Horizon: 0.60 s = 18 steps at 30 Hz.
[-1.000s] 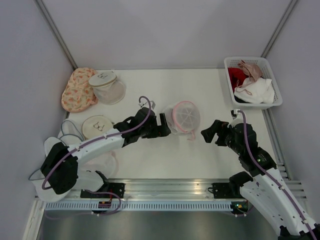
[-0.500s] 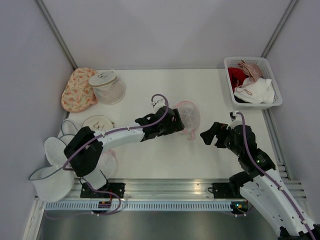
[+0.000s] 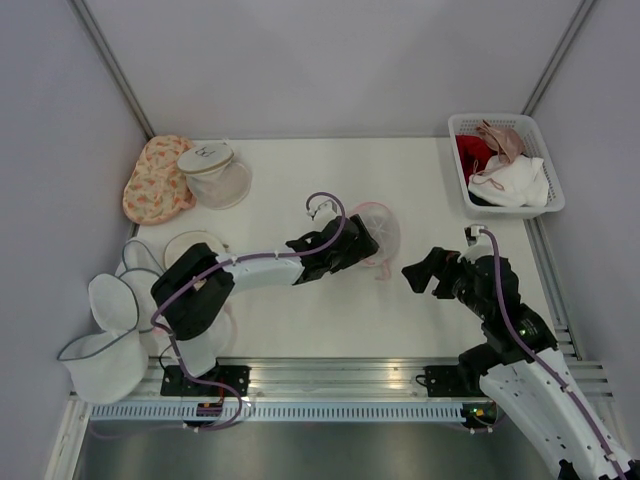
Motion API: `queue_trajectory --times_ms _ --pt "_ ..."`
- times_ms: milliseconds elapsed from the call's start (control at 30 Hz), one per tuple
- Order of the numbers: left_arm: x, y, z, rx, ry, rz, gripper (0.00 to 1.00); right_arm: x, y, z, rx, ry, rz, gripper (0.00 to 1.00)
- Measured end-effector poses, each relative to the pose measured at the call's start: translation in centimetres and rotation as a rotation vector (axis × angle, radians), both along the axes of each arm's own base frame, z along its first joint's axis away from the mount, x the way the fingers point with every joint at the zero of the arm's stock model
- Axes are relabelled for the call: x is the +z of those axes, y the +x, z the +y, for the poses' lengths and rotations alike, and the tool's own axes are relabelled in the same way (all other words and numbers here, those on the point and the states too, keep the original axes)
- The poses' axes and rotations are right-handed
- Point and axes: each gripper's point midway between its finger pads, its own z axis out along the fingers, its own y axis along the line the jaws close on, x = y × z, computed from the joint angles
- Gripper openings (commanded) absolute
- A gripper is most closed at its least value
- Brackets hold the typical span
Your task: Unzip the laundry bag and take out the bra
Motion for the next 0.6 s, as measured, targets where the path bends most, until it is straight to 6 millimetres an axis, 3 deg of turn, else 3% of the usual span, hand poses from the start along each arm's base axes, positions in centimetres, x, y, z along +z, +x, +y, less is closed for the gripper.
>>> queue_trajectory --times_ms 167,267,367,400,467,600 --pt "-0.5 -0.1 -0.9 0.013 -0.028 0.012 0.93 -0.1 -0.3 -0.1 0.000 -0.002 0.006 0.98" --pt "-1.4 0.2 -0.9 0.035 -0.016 0.024 0.82 -0.1 -0.4 -0.1 0.001 -0.002 0.005 0.98" --pt "-2.3 0.7 -1.0 0.057 0.001 0.025 0.59 0.0 -0.5 -0.1 0.004 0.001 0.001 0.96" --pt "-2.4 1.0 -1.1 0.063 0.004 0.022 0.35 0.0 -0.5 -0.1 0.006 0.003 0.000 0.95" --pt "-2.6 1.5 -1.5 0.074 -0.008 0.015 0.02 0.2 -0.6 -0.1 0.007 0.006 -0.007 0.94" --pt "-2.0 2.0 -2.2 0.073 -0.040 -0.012 0.02 0.5 -1.0 -0.2 0.010 0.013 -0.021 0.91"
